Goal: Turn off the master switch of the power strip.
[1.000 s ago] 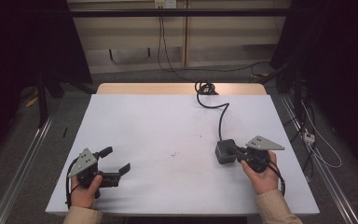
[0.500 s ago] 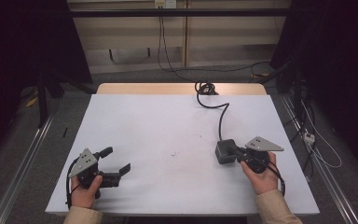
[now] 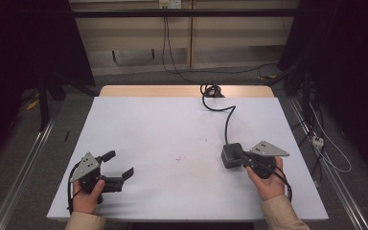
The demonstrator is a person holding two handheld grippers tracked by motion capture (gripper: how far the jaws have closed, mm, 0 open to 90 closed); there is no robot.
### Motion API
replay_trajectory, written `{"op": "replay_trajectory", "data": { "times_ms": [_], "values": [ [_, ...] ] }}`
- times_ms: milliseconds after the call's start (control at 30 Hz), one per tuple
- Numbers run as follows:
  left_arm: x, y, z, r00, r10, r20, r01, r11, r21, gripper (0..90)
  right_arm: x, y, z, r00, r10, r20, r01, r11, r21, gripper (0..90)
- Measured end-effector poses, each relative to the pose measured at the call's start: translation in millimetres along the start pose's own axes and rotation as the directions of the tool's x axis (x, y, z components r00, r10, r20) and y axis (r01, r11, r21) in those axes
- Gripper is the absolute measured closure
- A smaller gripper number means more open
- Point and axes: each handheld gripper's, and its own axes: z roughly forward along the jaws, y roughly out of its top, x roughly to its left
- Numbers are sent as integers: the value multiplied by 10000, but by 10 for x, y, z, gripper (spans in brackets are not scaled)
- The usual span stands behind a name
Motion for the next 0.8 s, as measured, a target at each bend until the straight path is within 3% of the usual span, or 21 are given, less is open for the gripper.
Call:
{"op": "replay_trajectory", "data": {
  "times_ms": [200, 267, 467, 800],
  "values": [
    [1, 0, 3, 10000, -1, 7, 1, 10000, 18, 33, -66, -53, -31, 9979, 328, -552, -344, 9990, -278, 893],
    [-9, 3, 1, 10000, -17, -27, 17, 10000, -1, 33, -75, -64, -34, 9975, 431, -559, -451, 9984, -346, 808],
    [-27, 13, -12, 10000, -9, -71, 9, 10000, -43, 32, -63, -87, -40, 9970, 440, -634, -470, 9978, -460, 707],
    [-22, 15, 37, 10000, 11, 73, -11, 10000, -7, 32, -122, -215, -187, 9951, 609, -779, -648, 9967, -482, 371]
  ]
}}
